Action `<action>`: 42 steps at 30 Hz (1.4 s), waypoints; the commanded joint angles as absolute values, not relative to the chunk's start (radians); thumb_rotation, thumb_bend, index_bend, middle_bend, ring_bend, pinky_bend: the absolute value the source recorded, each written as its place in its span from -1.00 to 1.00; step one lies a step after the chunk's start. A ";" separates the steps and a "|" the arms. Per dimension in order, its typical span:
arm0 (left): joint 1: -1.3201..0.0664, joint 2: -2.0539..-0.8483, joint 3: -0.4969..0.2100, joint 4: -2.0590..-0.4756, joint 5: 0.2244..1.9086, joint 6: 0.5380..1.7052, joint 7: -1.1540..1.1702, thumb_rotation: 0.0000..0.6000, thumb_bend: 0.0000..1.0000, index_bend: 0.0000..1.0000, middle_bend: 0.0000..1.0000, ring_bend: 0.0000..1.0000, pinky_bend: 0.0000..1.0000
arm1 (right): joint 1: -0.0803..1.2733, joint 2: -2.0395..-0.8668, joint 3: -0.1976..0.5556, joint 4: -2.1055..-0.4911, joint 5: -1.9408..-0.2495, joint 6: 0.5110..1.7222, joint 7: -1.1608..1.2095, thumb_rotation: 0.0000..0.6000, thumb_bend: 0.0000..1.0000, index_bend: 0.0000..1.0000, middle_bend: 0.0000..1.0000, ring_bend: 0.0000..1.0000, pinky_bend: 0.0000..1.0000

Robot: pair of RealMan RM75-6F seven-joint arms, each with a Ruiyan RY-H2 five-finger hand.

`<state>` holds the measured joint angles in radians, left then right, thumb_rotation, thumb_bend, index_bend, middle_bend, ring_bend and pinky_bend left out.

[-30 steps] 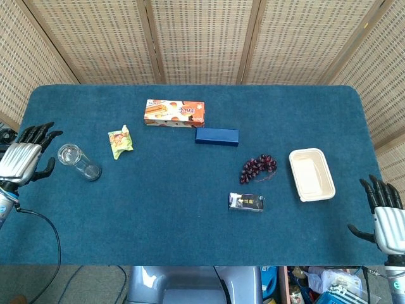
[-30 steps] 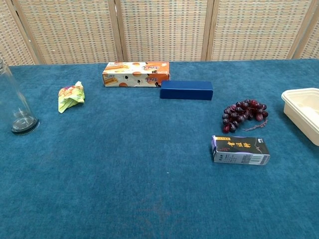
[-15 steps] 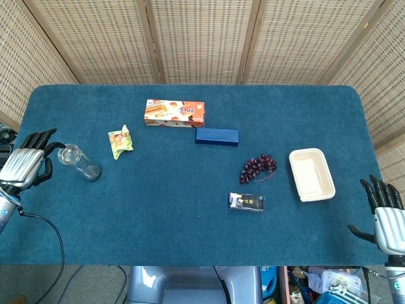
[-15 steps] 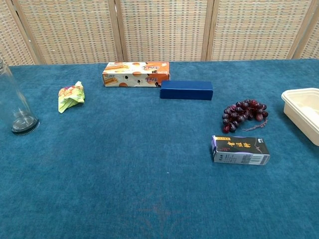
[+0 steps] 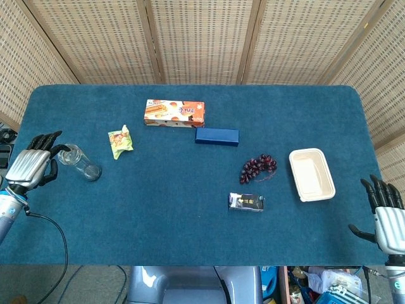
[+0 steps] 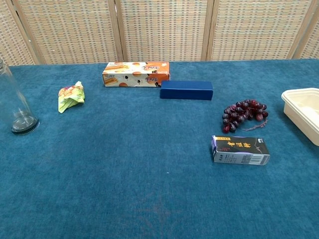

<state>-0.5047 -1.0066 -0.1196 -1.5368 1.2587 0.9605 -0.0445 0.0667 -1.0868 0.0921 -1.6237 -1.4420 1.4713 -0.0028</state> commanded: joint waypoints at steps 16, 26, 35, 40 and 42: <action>-0.525 -1.054 -0.122 -1.503 1.227 0.932 -0.012 1.00 0.68 -0.45 -1.00 -1.00 -1.00 | 0.068 -1.088 0.094 -1.623 -1.436 1.468 -0.006 1.00 -1.00 -0.99 -1.00 -1.00 -1.00; -0.526 -1.059 -0.122 -1.499 1.213 0.929 -0.002 1.00 0.68 -0.45 -1.00 -1.00 -1.00 | 0.068 -1.087 0.095 -1.622 -1.435 1.468 -0.005 1.00 -1.00 -0.99 -1.00 -1.00 -1.00; -0.528 -1.067 -0.117 -1.487 1.212 0.918 -0.008 1.00 0.68 -0.45 -1.00 -1.00 -1.00 | 0.069 -1.089 0.094 -1.623 -1.435 1.466 -0.009 1.00 -1.00 -0.99 -1.00 -1.00 -1.00; -0.520 -1.060 -0.126 -1.493 1.229 0.944 -0.036 1.00 0.68 -0.45 -1.00 -1.00 -1.00 | 0.069 -1.090 0.094 -1.621 -1.434 1.465 -0.008 1.00 -1.00 -0.99 -1.00 -1.00 -1.00; -0.514 -1.051 -0.129 -1.499 1.241 0.961 -0.054 1.00 0.68 -0.45 -1.00 -1.00 -1.00 | 0.069 -1.090 0.093 -1.621 -1.434 1.464 -0.010 1.00 -1.00 -0.99 -1.00 -1.00 -1.00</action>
